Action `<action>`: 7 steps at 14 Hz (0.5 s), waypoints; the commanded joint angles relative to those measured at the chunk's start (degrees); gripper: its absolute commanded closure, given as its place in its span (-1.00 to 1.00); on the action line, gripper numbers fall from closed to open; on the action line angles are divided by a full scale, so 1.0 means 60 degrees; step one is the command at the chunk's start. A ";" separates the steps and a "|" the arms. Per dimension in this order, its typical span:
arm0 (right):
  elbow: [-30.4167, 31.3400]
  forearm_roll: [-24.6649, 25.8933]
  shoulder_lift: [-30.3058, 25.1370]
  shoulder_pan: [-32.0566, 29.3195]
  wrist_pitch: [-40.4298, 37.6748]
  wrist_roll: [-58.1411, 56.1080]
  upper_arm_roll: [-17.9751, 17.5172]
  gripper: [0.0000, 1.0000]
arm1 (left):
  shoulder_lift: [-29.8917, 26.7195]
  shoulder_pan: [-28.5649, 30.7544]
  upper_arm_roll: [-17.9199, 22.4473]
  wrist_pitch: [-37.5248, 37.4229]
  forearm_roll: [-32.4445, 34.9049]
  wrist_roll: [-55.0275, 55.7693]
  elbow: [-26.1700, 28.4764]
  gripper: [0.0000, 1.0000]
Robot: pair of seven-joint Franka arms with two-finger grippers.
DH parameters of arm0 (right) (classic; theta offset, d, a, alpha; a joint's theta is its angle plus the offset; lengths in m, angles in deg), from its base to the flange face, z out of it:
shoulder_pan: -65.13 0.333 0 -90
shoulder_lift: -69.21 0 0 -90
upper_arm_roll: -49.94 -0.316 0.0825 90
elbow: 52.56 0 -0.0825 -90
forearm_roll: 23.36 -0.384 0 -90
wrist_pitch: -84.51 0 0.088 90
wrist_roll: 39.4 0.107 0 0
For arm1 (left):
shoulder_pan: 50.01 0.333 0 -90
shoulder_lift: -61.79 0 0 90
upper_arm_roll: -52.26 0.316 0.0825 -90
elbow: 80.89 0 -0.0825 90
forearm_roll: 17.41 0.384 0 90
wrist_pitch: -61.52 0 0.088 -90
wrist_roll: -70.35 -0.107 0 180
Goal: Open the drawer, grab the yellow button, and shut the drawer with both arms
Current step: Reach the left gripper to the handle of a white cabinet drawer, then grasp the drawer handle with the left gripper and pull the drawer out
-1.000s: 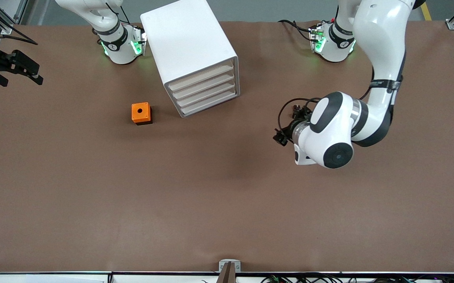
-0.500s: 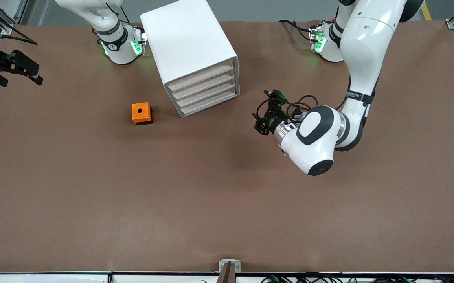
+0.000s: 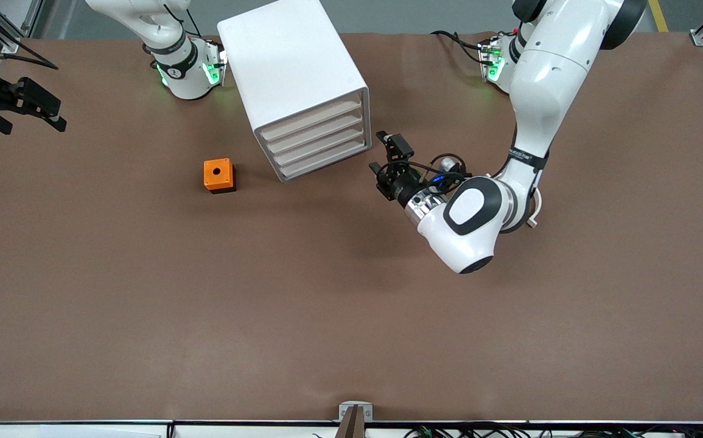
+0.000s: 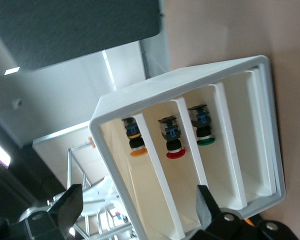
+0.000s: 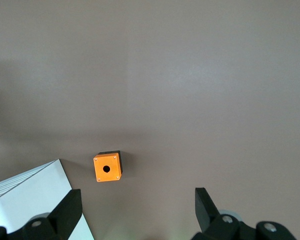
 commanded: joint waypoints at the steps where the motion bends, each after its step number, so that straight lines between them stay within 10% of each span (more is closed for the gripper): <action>1: -0.0340 -0.0037 0.0090 0.0051 -0.0096 -0.0118 0.0042 -1.00 | 0.0603 -0.0141 0.0050 -0.0194 -0.0578 0.0991 -0.0255 -0.97; 7: -0.0326 0.0022 0.0601 0.0051 -0.0096 -0.0045 0.0042 -1.00 | 0.0854 -0.0888 0.0050 -0.0194 -0.0652 0.1534 -0.0211 -0.18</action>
